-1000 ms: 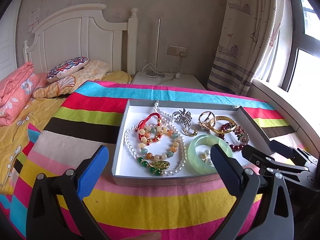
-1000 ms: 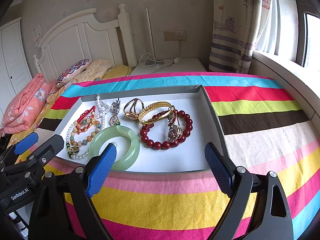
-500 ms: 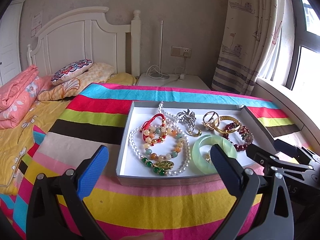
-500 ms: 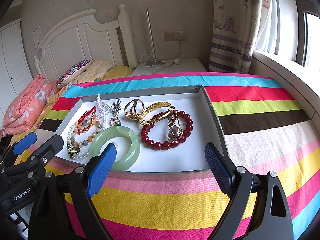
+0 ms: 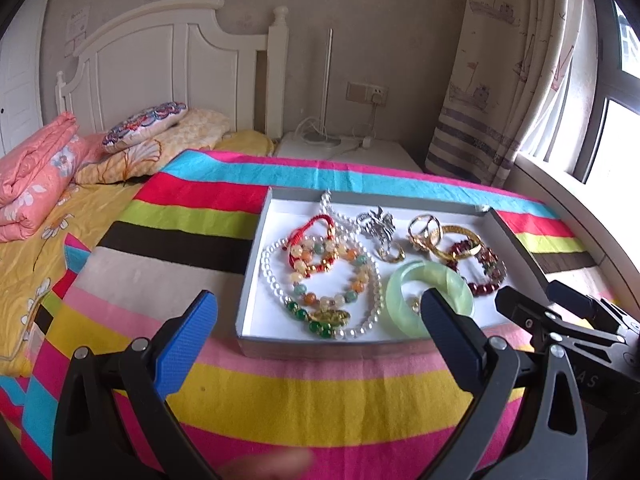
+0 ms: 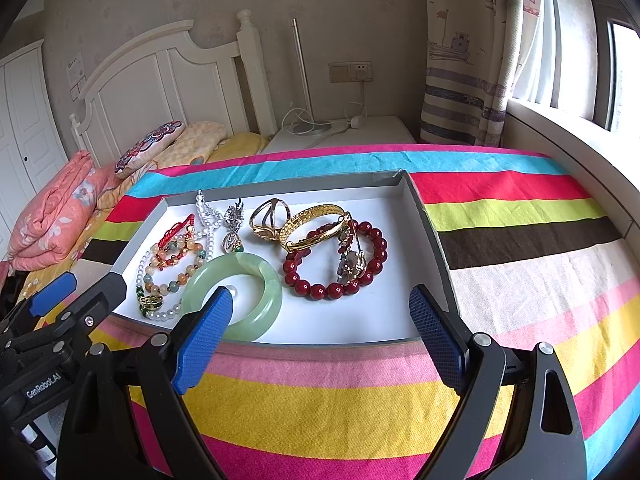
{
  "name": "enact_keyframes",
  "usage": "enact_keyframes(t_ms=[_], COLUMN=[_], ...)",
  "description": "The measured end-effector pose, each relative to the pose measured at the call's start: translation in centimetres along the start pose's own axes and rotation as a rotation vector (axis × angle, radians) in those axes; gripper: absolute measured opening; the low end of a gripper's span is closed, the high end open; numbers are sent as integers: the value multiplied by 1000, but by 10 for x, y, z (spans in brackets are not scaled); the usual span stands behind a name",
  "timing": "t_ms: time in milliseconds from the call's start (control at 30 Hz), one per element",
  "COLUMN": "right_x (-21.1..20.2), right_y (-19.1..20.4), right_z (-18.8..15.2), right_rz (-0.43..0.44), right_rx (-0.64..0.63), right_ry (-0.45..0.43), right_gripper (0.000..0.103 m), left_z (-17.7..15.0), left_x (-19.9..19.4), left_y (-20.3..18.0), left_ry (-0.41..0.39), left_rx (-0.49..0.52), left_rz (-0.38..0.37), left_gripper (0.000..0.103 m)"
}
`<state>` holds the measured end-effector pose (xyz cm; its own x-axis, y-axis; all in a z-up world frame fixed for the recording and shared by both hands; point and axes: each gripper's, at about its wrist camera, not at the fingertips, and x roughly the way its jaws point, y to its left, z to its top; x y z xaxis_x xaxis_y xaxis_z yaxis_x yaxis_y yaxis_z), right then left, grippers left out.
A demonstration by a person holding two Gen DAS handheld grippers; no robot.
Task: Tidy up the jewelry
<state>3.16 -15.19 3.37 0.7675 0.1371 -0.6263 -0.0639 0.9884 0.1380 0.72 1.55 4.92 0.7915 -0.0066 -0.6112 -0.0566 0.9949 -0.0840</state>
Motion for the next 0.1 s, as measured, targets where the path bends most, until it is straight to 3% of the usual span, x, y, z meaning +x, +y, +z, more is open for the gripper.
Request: enact_keyframes(t_ms=[100], right_x=[-9], right_y=[0], right_z=[-1], right_rz=[24], right_rx=[4], right_ry=[27], right_gripper=[86], left_z=[-8], left_x=[-6], left_y=[1], left_ry=[75], left_rx=[35], left_rz=[26], left_gripper=[101])
